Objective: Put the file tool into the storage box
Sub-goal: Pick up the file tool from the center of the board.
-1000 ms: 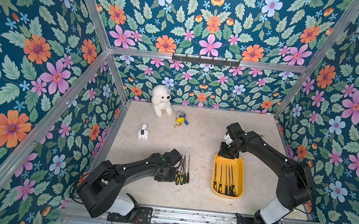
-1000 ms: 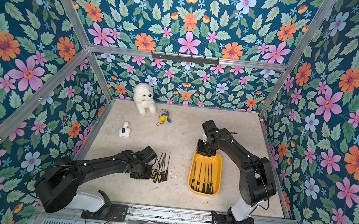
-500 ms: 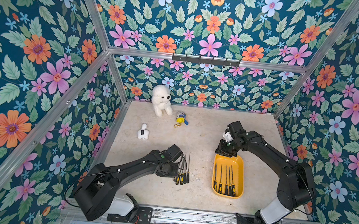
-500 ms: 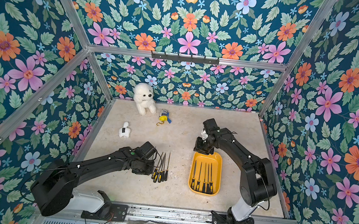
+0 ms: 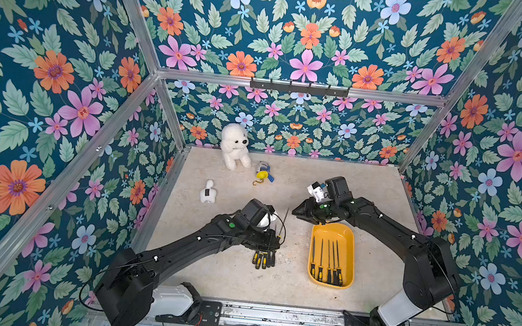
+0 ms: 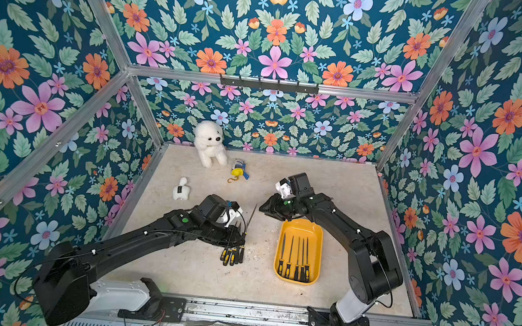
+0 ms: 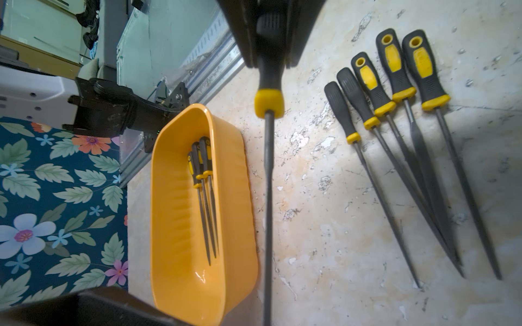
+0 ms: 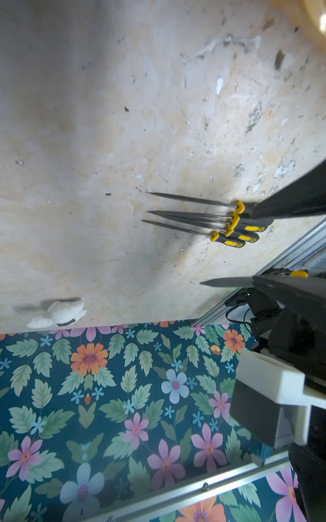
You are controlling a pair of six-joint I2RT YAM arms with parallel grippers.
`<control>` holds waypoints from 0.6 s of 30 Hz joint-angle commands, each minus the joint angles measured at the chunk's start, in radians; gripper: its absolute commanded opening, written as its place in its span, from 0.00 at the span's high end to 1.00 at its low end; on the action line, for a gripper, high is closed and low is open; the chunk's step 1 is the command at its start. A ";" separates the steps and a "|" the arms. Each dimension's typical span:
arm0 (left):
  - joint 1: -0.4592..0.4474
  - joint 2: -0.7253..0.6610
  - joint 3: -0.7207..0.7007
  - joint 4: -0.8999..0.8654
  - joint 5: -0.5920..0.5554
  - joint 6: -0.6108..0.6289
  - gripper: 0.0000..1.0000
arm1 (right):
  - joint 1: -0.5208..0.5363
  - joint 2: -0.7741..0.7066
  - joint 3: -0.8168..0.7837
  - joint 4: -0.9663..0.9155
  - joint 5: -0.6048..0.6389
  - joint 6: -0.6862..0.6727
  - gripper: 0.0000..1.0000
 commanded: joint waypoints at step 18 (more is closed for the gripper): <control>-0.006 -0.008 -0.011 0.074 0.085 -0.018 0.50 | 0.027 0.022 -0.013 0.039 -0.012 0.004 1.00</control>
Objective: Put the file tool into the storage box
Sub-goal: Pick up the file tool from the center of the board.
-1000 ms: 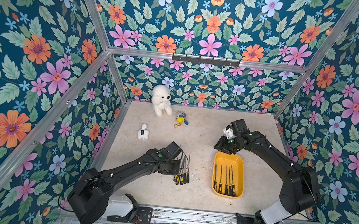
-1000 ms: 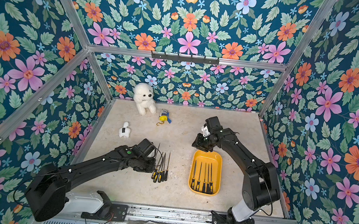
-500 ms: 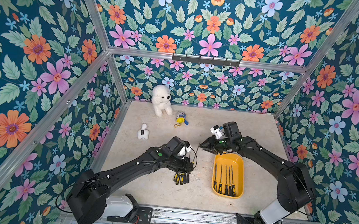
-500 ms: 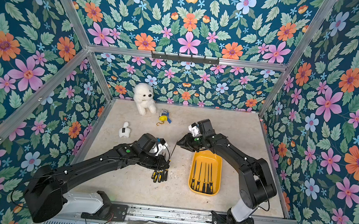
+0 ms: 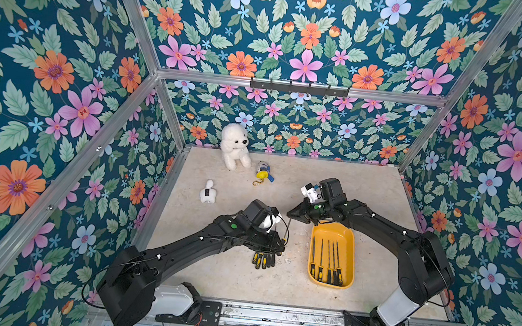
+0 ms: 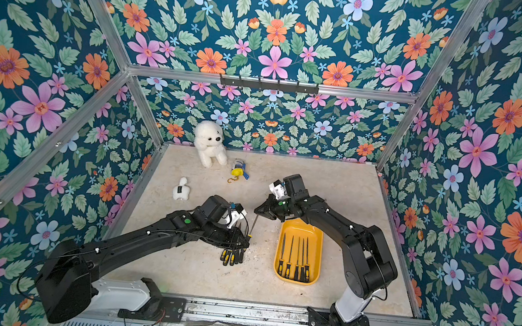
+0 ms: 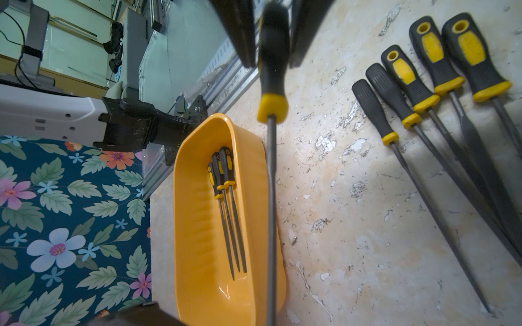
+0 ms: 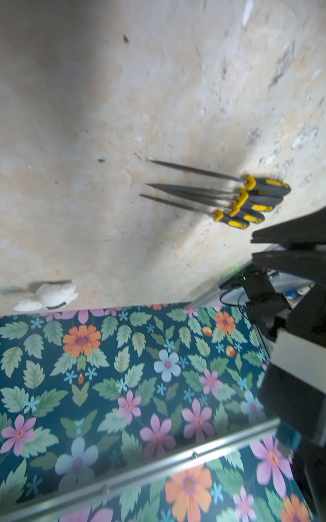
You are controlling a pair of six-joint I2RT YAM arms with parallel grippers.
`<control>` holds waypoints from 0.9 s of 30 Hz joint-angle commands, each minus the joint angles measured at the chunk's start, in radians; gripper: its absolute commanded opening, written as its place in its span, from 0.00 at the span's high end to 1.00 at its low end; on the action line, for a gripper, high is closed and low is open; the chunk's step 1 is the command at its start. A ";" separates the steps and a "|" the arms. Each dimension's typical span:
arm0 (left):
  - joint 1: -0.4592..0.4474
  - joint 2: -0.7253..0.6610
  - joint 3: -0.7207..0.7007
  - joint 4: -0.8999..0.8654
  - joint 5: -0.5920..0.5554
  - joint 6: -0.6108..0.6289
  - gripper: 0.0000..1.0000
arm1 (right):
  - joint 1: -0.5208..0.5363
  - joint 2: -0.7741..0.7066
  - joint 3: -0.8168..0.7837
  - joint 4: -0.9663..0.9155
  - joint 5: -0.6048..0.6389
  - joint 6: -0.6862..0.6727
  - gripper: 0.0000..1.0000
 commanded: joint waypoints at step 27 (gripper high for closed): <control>0.063 -0.026 -0.015 -0.081 -0.175 0.004 0.12 | -0.075 0.058 0.058 -0.615 0.515 -0.340 1.00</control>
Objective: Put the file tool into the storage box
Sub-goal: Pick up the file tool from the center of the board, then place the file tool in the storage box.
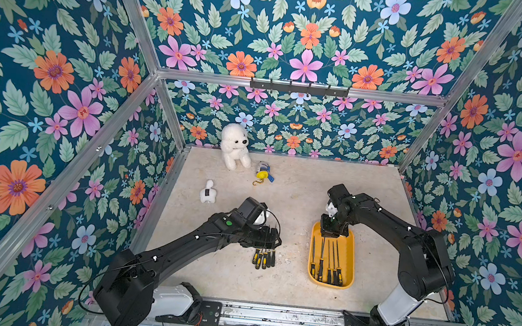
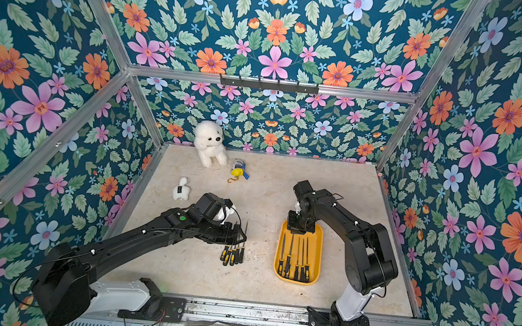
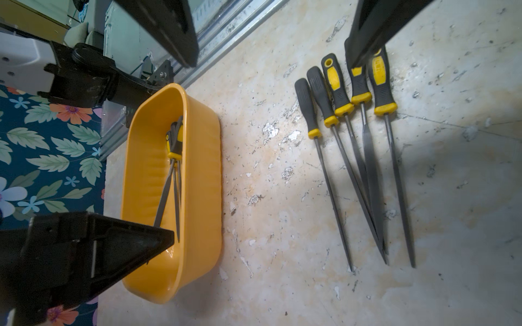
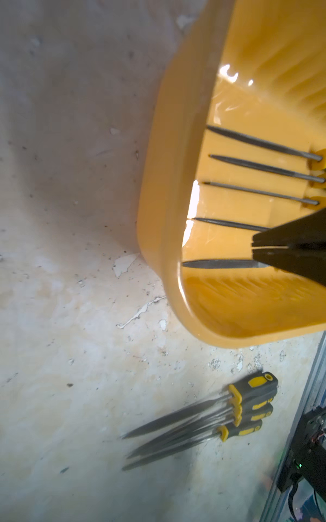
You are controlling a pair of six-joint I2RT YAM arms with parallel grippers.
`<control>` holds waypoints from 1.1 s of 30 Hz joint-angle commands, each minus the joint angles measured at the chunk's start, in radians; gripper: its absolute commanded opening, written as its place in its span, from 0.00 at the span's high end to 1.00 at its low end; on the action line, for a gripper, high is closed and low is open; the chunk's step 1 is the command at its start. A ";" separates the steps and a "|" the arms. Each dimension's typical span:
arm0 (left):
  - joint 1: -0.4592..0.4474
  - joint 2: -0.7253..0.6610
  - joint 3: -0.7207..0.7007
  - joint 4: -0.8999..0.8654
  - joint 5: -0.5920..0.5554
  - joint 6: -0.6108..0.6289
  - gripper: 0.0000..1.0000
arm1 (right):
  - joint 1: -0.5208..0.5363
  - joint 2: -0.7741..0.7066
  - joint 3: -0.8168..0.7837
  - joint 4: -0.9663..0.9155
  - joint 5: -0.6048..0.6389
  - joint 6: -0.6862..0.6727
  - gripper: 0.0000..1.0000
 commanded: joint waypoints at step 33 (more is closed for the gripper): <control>0.000 0.002 -0.084 0.052 -0.047 -0.041 0.12 | 0.035 0.040 -0.035 0.052 0.031 0.010 0.73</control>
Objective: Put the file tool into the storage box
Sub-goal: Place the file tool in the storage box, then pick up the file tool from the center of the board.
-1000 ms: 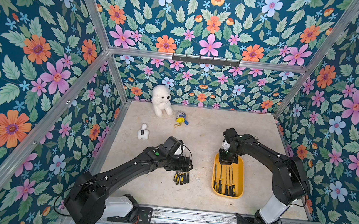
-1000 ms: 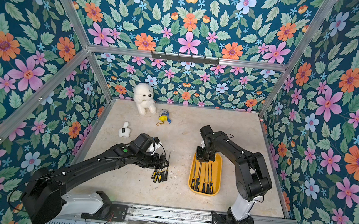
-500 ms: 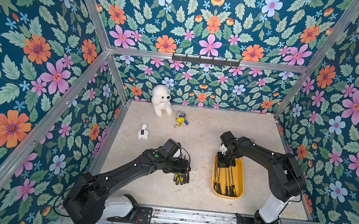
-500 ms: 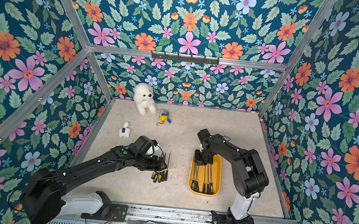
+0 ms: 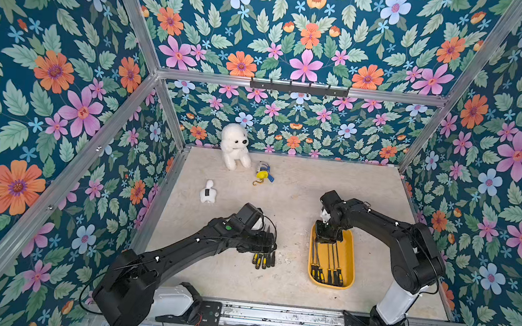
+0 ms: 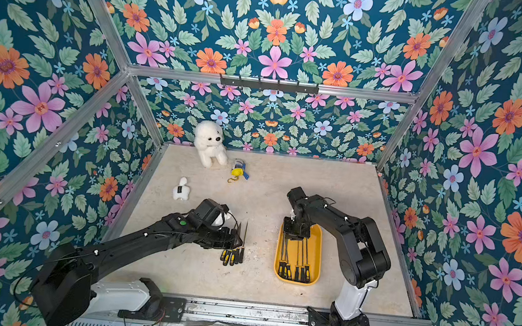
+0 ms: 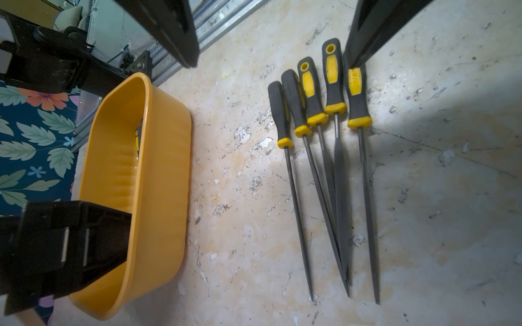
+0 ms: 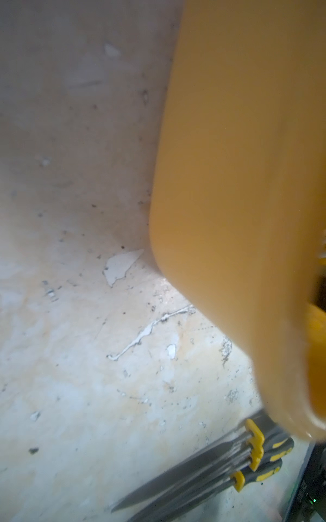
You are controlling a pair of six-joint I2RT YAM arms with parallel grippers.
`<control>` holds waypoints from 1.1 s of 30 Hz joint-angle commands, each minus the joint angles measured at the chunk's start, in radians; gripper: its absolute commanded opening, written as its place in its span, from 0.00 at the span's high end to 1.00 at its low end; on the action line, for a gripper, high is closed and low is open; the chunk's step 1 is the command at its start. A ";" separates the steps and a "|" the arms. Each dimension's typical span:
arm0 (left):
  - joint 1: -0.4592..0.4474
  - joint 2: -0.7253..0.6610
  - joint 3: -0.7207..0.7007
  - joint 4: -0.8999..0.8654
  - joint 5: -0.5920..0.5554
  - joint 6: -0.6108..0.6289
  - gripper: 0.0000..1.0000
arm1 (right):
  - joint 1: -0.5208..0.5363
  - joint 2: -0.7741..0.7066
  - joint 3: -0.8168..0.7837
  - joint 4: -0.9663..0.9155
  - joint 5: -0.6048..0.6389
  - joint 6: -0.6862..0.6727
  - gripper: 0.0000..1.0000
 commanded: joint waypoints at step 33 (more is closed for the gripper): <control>-0.033 0.156 -0.074 0.001 -0.287 -0.109 0.58 | -0.014 -0.059 0.125 -0.085 0.031 -0.011 0.72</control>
